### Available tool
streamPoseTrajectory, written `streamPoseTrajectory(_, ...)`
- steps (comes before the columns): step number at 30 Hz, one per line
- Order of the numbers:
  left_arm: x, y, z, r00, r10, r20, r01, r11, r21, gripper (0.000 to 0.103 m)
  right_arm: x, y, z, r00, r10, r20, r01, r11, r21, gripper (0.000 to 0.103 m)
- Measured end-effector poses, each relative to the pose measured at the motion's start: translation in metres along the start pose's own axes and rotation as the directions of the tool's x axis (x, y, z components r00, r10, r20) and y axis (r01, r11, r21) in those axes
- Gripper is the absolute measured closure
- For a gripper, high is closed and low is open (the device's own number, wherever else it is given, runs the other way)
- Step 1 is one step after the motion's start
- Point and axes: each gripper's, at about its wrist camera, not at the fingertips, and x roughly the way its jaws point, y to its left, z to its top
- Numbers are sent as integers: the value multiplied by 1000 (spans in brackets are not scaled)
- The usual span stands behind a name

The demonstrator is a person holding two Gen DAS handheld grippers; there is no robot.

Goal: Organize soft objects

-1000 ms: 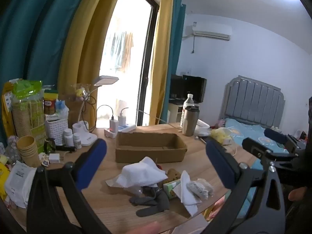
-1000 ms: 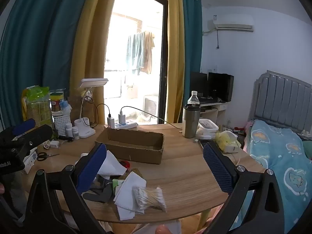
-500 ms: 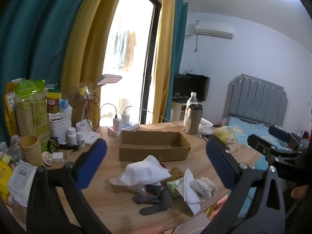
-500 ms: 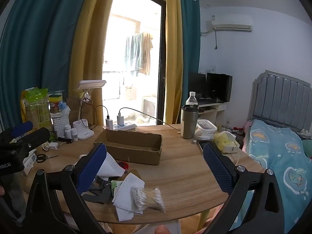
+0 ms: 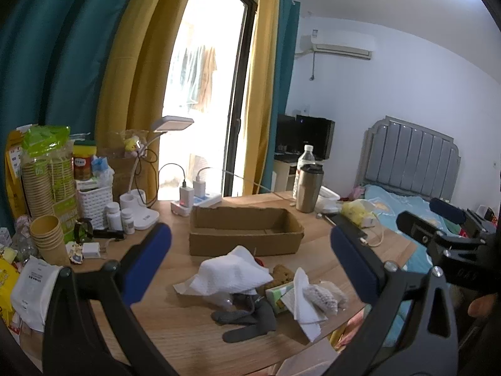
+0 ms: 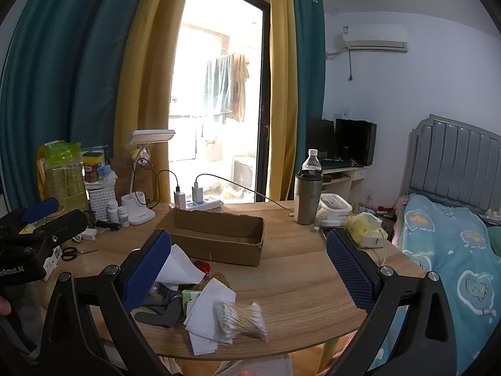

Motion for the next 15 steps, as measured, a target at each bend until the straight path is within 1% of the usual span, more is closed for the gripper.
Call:
streamPoseTrajectory(8, 0, 1, 0, 1000, -2, -12, 2, 1000, -2, 0, 0, 0, 0, 1000, 0, -1, 0, 1000, 0, 1)
streamPoseTrajectory(15, 3, -2, 0, 1000, 0, -17, 0, 1000, 10, 0, -3, 1, 3, 1000, 16, 1, -16, 1000, 8, 1)
